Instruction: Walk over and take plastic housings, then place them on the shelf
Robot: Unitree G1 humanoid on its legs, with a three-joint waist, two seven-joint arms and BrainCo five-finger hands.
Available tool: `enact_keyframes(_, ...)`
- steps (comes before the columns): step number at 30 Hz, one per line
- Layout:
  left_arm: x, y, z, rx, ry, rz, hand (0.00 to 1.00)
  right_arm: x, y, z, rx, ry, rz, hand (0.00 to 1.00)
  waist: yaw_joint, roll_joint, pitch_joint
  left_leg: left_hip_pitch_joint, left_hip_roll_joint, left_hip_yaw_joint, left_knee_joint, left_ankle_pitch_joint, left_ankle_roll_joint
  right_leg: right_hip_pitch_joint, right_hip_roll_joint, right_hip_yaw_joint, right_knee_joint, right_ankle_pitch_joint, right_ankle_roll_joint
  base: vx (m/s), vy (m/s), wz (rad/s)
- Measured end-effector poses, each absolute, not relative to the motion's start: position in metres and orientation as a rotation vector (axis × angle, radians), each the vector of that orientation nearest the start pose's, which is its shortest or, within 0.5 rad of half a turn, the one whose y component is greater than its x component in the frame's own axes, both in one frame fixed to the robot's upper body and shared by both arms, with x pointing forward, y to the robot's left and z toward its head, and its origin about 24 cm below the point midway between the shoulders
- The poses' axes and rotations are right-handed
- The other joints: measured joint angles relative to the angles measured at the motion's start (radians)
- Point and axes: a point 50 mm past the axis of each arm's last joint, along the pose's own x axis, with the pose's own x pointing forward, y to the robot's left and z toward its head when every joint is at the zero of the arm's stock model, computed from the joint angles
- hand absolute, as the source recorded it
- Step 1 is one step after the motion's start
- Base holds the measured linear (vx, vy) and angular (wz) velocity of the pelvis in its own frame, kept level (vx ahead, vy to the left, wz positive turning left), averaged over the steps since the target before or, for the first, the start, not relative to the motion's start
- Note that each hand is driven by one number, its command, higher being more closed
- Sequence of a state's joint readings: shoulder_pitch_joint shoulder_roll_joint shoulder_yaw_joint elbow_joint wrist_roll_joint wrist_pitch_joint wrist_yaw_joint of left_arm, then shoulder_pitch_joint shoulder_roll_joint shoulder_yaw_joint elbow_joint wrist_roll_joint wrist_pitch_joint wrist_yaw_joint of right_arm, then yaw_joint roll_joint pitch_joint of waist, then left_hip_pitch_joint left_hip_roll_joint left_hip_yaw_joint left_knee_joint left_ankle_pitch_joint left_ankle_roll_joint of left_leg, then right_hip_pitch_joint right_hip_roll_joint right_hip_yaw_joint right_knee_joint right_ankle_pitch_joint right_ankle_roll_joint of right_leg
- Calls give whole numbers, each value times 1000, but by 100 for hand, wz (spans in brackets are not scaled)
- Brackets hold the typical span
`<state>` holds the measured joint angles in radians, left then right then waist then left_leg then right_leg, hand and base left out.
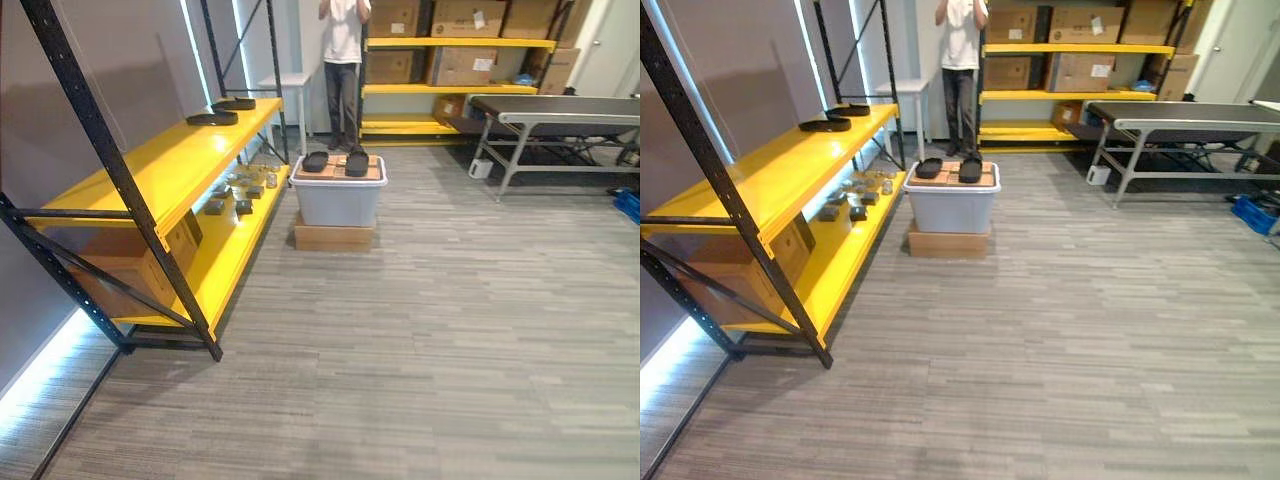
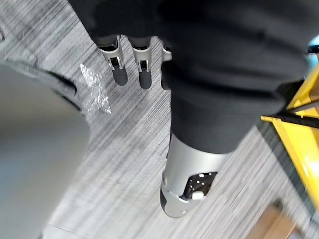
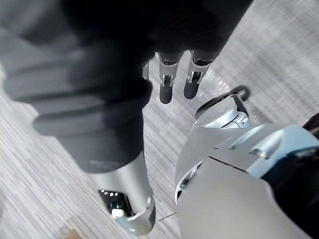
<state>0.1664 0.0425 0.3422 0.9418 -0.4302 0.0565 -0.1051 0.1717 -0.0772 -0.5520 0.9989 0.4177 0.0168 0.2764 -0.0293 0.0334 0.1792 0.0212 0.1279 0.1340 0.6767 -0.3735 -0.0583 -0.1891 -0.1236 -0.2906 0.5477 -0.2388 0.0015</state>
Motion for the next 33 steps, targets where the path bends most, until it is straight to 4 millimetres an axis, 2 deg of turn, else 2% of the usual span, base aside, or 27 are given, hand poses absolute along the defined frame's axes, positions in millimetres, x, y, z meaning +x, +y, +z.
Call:
enact_keyframes(1, 70, 210, -160, -583, 1007, 533, 0, 57, -243, -155, 669, 883, -582, 0, 7, 9, -1, -45, 21, 0, 130, 39, -14, 12, 20, 0, -1, -11, -4, 486, -210, 5)
enact_keyframes(2, 61, 211, -162, -590, 1032, 561, 0, 57, -244, -155, 666, 885, -581, 0, 14, 23, 3, -79, 68, 2, 253, 124, -18, 62, 65, 0, -34, -24, -20, 446, -128, -20)
enact_keyframes(3, 49, 214, -164, -591, 1059, 590, 0, 54, -243, -156, 670, 898, -582, 0, 14, 18, 15, -99, 112, 3, 354, 156, -11, 136, 97, -2, -82, -29, -47, 451, -104, -16)
enact_keyframes(6, 43, 214, -165, -622, 1068, 614, 0, 51, -248, -155, 665, 884, -597, 0, 22, 4, 30, -174, 101, 37, 347, 114, -10, 256, 97, 3, -183, -22, -63, 404, -5, -2)
enact_keyframes(7, 44, 212, -165, -630, 1060, 601, 0, 59, -254, -152, 650, 849, -592, 0, 26, 0, 40, -220, 69, 61, 232, 89, -12, 292, 76, 11, -218, -13, -59, 368, 97, -31)
enact_keyframes(9, 44, 208, -165, -625, 1053, 589, 0, 73, -259, -148, 634, 799, -584, 0, 51, -4, 53, -272, 17, 79, -21, 100, -13, 334, 35, 47, -255, -9, -43, 468, 160, -53)
enact_keyframes(10, 41, 208, -165, -615, 1052, 590, 0, 82, -262, -145, 634, 760, -582, 0, 66, -8, 56, -289, -3, 75, -230, 154, 3, 377, 8, 65, -289, -21, -18, 361, 155, -40)
enact_keyframes(12, 33, 209, -165, -588, 1054, 586, 0, 86, -261, -144, 636, 746, -570, 0, 69, -3, 58, -305, 1, 35, -465, 239, -10, 475, -11, 67, -332, -69, 42, 434, 220, -16)
enact_keyframes(13, 31, 210, -165, -581, 1061, 583, 0, 87, -258, -144, 636, 753, -558, 0, 70, -8, 60, -311, 4, 34, -445, 296, -3, 504, -15, 71, -337, -86, 52, 528, 286, -18)
enact_keyframes(14, 28, 212, -165, -565, 1075, 574, 0, 89, -250, -147, 644, 772, -528, 0, 84, -26, 59, -318, -22, 29, -386, 356, 26, 535, -45, 88, -345, -100, 44, 548, 301, -25)
enact_keyframes(16, 45, 220, -163, -526, 1047, 534, 0, 100, -244, -146, 632, 773, -477, 0, 92, -50, 65, -334, -65, 3, -324, 357, 33, 511, -75, 138, -270, -44, -2, 643, 382, -3)
enact_keyframes(17, 54, 221, -161, -510, 1029, 507, 0, 100, -244, -146, 635, 777, -475, 0, 94, -65, 73, -302, -99, -2, -328, 362, 60, 468, -116, 157, -131, -3, 55, 537, 330, 20)
enact_keyframes(18, 56, 223, -160, -498, 1024, 500, 0, 100, -243, -147, 638, 779, -474, 0, 94, -74, 78, -277, -116, 5, -331, 359, 84, 444, -140, 168, -41, 21, 81, 522, 304, 9)
enact_keyframes(19, 58, 227, -159, -467, 1025, 485, 0, 99, -240, -148, 644, 788, -469, 0, 92, -94, 86, -214, -150, 21, -341, 322, 143, 378, -197, 174, 145, 128, 129, 497, 254, -6)
enact_keyframes(20, 58, 227, -159, -441, 1035, 466, 0, 98, -236, -149, 643, 803, -459, 0, 92, -102, 84, -157, -169, 30, -374, 300, 158, 333, -237, 172, 254, 257, 146, 591, 264, -17)
enact_keyframes(21, 61, 227, -159, -418, 1038, 443, 0, 99, -230, -151, 628, 826, -425, 0, 86, -90, 85, -95, -172, 30, -419, 287, 160, 256, -257, 158, 386, 211, 137, 489, 189, -17)
enact_keyframes(22, 65, 227, -158, -412, 1030, 432, 0, 100, -226, -152, 622, 836, -409, 0, 80, -89, 83, -66, -171, 28, -443, 287, 161, 216, -257, 137, 426, 155, 124, 473, 144, -9)
enact_keyframes(23, 73, 226, -156, -397, 1013, 404, 0, 101, -220, -153, 620, 852, -389, 0, 67, -81, 87, -17, -162, 21, -487, 290, 165, 150, -237, 83, 424, 47, 118, 436, 91, -1)
enact_keyframes(24, 85, 226, -154, -384, 1002, 374, 0, 102, -218, -153, 619, 850, -392, 0, 59, -76, 90, 25, -144, 18, -509, 280, 168, 95, -195, 28, 326, -9, 114, 425, 59, 2)
enact_keyframes(25, 91, 226, -152, -379, 995, 360, 0, 103, -218, -153, 615, 850, -389, 0, 53, -73, 92, 42, -134, 13, -517, 271, 168, 74, -167, 1, 254, -18, 106, 479, -17, 14)
enact_keyframes(26, 105, 227, -149, -368, 974, 337, 0, 103, -219, -153, 610, 856, -390, 0, 41, -70, 94, 73, -117, 1, -525, 250, 158, 30, -109, -35, 84, -13, 101, 398, -52, 21)
enact_keyframes(27, 111, 227, -147, -366, 961, 328, 0, 100, -220, -154, 609, 864, -397, 0, 40, -71, 94, 87, -111, -3, -530, 240, 149, 9, -86, -42, -3, -3, 96, 479, -99, 30)
enact_keyframes(29, 128, 223, -144, -374, 927, 286, 0, 86, -221, -157, 610, 909, -430, 0, 38, -76, 96, 150, -111, -27, -527, 174, 119, -19, -57, -51, -337, 156, 79, 410, -158, 35)
enact_keyframes(30, 128, 222, -144, -378, 928, 283, 0, 81, -221, -159, 611, 926, -441, 0, 36, -76, 96, 169, -112, -32, -519, 148, 109, -21, -62, -49, -370, 180, 76, 465, -230, 33)
enact_keyframes(31, 124, 220, -145, -384, 940, 285, 0, 71, -221, -161, 623, 951, -470, 0, 29, -77, 93, 214, -106, -49, -489, 75, 93, -22, -76, -46, -348, 224, 44, 422, -212, 16)
enact_keyframes(32, 121, 218, -147, -392, 953, 286, 0, 71, -224, -160, 627, 945, -487, 0, 22, -67, 90, 227, -85, -50, -480, 49, 77, -32, -68, -48, -293, 234, 32, 577, -287, 14)
enact_keyframes(33, 109, 216, -151, -396, 987, 290, 0, 68, -227, -160, 629, 943, -515, 0, 7, -26, 64, 242, -38, -50, -480, 12, 57, -66, -45, -57, -198, 225, 19, 642, -311, 15)
